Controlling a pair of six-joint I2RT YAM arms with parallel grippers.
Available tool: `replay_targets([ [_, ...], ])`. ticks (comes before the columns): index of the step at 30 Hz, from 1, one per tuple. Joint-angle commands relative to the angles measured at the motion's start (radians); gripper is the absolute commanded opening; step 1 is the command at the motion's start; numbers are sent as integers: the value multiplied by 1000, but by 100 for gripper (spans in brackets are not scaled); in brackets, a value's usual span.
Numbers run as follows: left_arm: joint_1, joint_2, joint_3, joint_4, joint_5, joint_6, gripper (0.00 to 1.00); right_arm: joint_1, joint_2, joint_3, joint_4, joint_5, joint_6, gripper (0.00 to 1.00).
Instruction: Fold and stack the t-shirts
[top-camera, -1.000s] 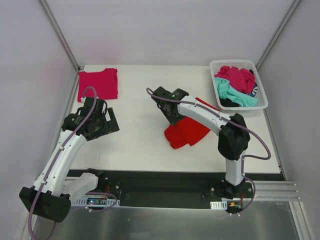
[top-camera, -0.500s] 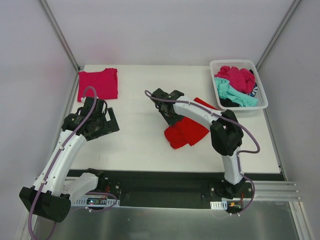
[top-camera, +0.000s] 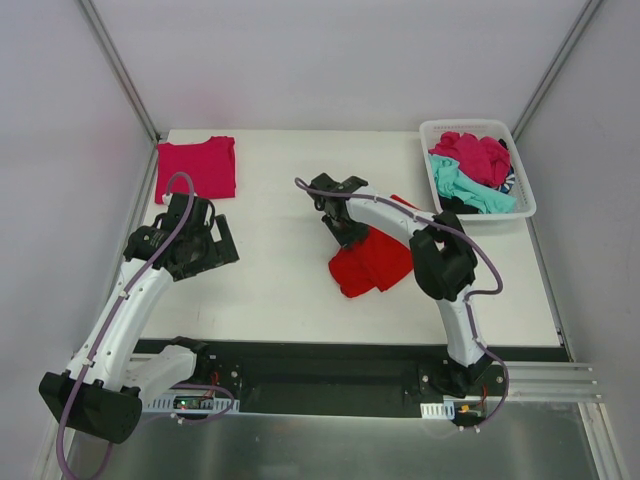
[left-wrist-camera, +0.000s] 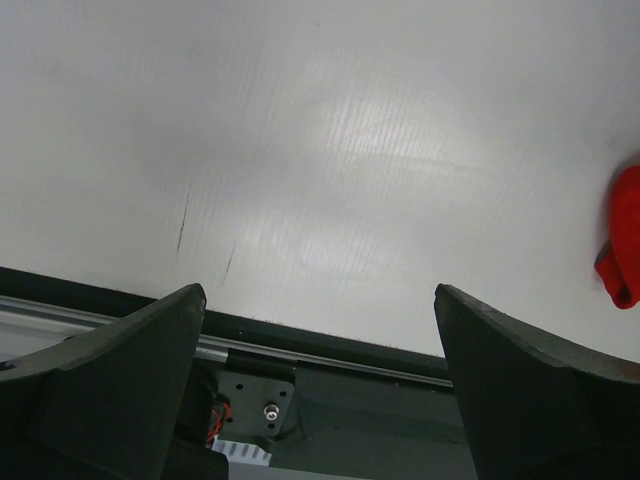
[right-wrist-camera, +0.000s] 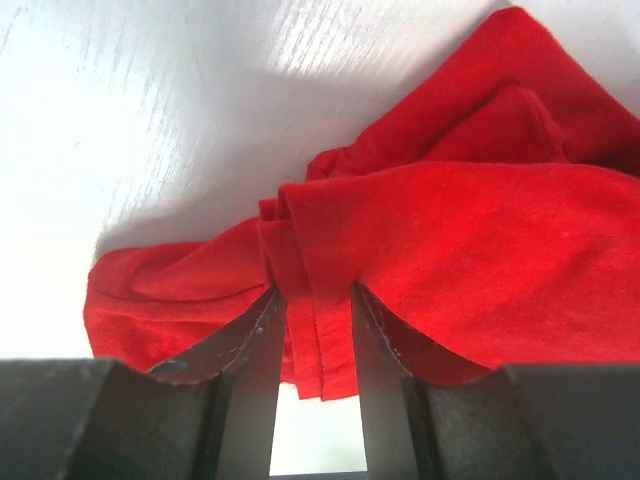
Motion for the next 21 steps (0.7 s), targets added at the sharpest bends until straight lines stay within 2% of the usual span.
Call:
replay_targets([
  [1,-5,-1,38,-15,-11,14,99,-20,-6,52,-10,-16,-25,35],
  [10,-5,-4,31,-15,-8,13,99,-32,-3,26,-7,-8,-31,19],
  [11,-5,-6,31,-13,-8,13,99,-30,-1,25,-7,-8,-29,10],
  [13,-5,-9,35,-15,-8,13,99,-29,-10,19,-9,-11,-23,1],
  [18,-5,-9,39,-18,1,11,99,-21,-105,52,-74,13,-23,1],
  [21,-7,-7,38,-16,7,7,99,-13,-145,152,-162,50,-35,1],
])
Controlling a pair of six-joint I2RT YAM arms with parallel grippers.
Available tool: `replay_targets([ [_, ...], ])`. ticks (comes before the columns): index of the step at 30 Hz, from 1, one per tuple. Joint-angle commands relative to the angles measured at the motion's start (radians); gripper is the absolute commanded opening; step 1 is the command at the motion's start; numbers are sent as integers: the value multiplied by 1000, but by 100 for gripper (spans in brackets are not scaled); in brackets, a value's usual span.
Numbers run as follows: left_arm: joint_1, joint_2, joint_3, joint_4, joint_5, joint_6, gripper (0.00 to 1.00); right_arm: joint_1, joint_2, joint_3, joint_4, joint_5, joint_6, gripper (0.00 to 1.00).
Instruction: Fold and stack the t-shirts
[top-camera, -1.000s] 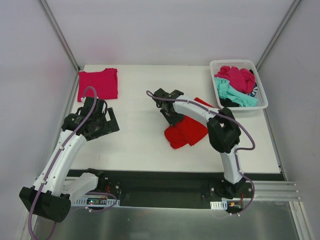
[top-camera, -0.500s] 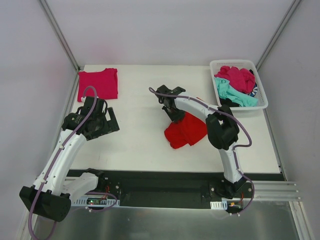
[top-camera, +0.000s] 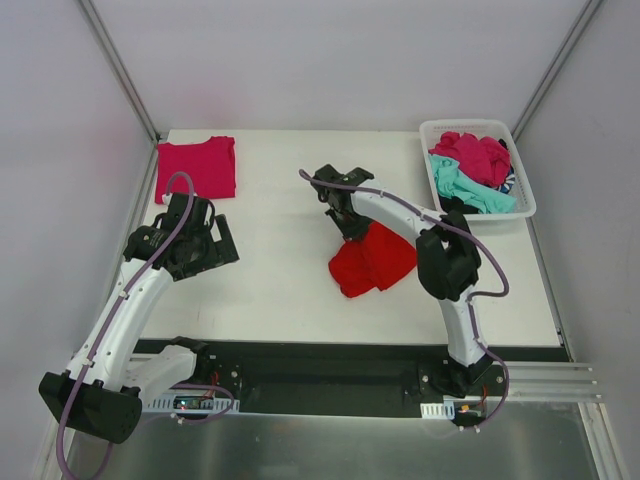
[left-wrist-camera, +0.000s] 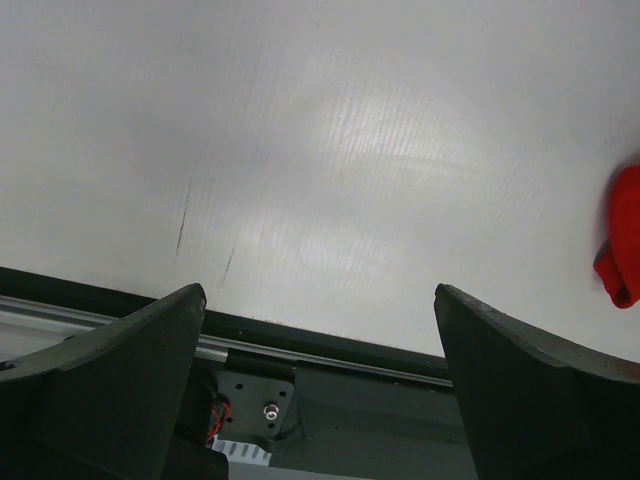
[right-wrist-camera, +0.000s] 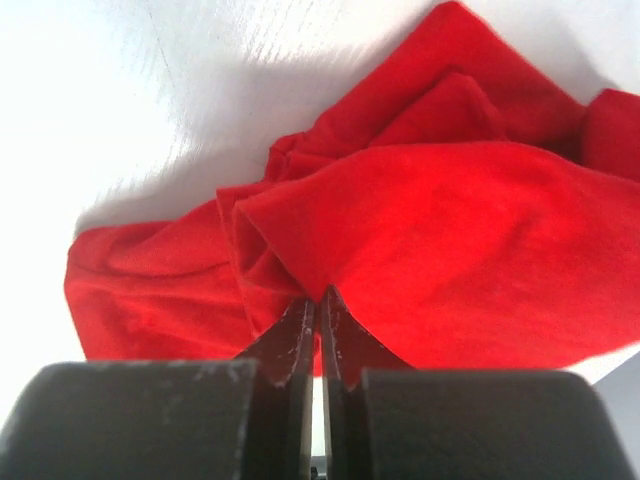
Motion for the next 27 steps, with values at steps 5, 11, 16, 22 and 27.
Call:
replay_targets([
  [5,-15,-14,25,-15,8,-9,99,17,-187,451,-266,105,-45,1],
  [11,-24,-26,25,-15,11,-19,99,22,-297,556,-291,170,-19,1],
  [16,-30,-40,17,-15,13,-21,99,53,-496,372,-153,237,22,1],
  [22,-41,-57,7,-13,19,-32,99,174,-670,314,-51,352,-11,1],
  [27,-61,-60,-4,-13,25,-50,99,195,-617,585,-169,306,-2,1],
])
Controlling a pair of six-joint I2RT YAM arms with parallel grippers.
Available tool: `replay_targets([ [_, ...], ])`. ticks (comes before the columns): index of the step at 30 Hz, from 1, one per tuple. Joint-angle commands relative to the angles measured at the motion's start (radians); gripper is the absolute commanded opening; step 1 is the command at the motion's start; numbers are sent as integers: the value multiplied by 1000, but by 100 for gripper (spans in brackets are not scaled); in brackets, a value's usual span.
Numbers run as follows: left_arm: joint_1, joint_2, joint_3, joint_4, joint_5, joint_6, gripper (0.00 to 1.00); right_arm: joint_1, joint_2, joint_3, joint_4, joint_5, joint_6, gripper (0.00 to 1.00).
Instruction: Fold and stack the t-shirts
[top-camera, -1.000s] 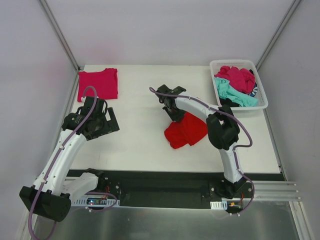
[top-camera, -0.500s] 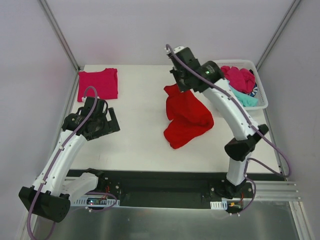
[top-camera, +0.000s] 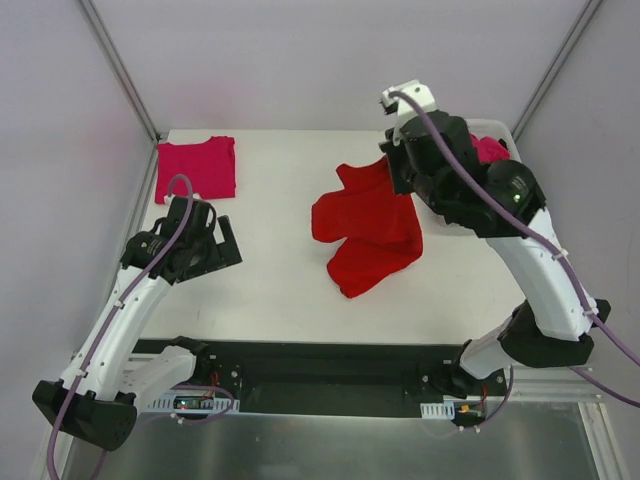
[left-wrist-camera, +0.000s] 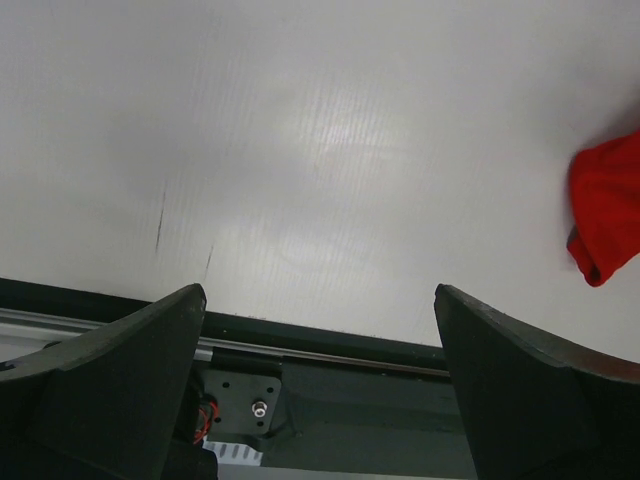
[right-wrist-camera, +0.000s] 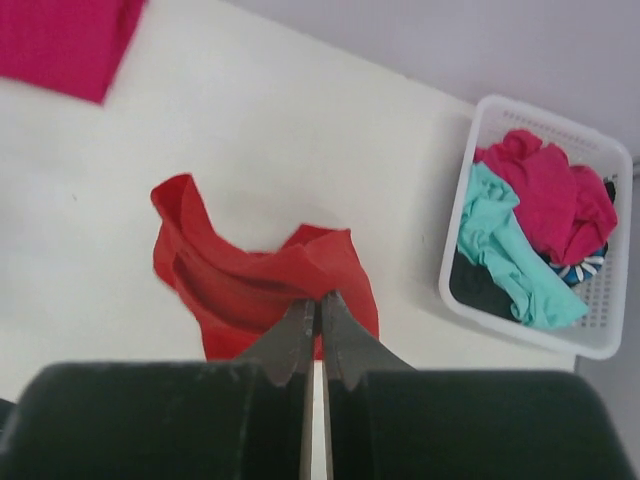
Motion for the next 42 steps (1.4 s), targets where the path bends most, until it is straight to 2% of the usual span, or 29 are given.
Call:
replay_targets([
  [1,-26,-20,-5,-10,18,-34,99,11,11,262,-28,14,0,1],
  [6,-48,-24,5,-7,18,-42,99,22,-129,236,113,-52,8,1],
  [7,-49,-26,7,-5,18,-45,99,23,-202,221,183,-57,2,1],
  [11,-68,-29,2,-4,19,-60,99,23,-385,86,319,4,-24,1],
  [18,-118,-23,-8,7,4,-86,99,22,-534,-53,239,318,-141,1],
  [23,-140,-17,-8,10,-2,-91,99,23,-571,-129,212,397,-147,1],
  [26,-147,-15,-2,10,-5,-91,99,23,-485,-92,167,374,-132,1],
  [31,-151,-15,-5,8,-13,-91,99,20,-206,6,85,221,-58,1],
  [36,-151,-23,-24,10,-23,-92,99,22,38,100,74,-27,41,1],
  [38,-151,-24,-27,7,-28,-92,99,31,142,126,77,-95,67,1],
  [42,-151,-26,-24,8,-34,-89,99,58,229,195,129,-150,95,1],
])
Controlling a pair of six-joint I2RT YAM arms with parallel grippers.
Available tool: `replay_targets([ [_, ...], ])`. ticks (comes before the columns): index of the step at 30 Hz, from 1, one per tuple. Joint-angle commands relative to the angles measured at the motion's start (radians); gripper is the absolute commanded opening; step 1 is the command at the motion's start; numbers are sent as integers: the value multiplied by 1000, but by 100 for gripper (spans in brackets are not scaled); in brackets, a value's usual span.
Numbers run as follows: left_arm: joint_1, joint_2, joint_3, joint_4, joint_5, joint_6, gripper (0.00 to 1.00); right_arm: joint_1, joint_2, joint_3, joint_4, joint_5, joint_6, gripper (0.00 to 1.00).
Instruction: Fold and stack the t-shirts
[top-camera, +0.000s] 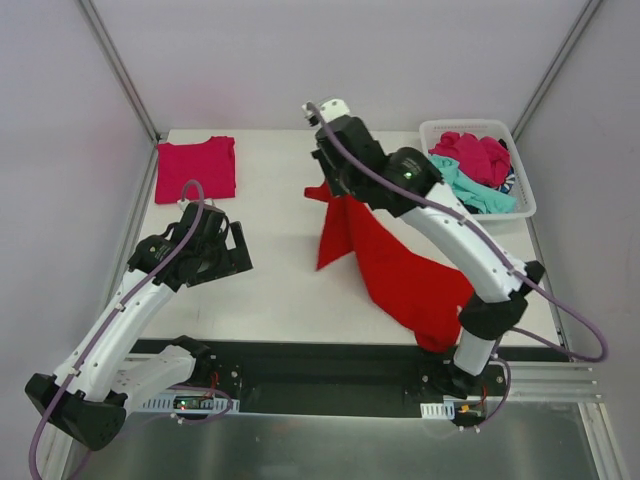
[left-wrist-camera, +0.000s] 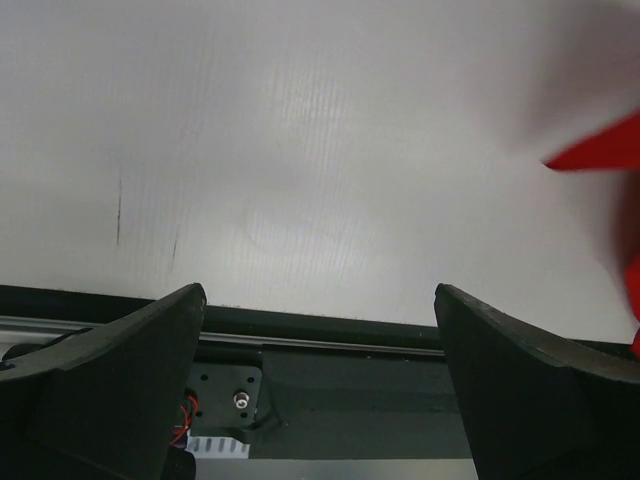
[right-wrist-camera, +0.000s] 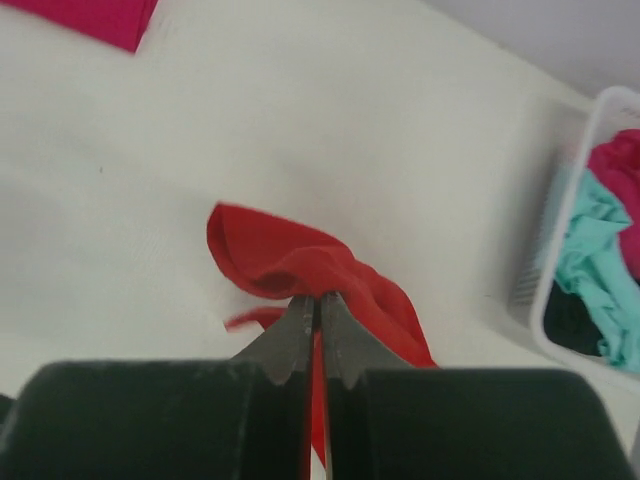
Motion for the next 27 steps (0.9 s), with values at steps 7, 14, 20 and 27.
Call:
replay_targets([
  [7,-8,-16,-36,2,-27,-41,98,27,-21,194,49,-137,36,1],
  [14,280,-84,-99,15,35,58,99,21,-61,119,21,-132,28,1],
  [20,531,-6,-80,32,190,213,99,1,-76,9,19,-96,48,1],
  [27,677,11,-106,81,333,212,99,-178,-63,-117,9,-186,55,1],
])
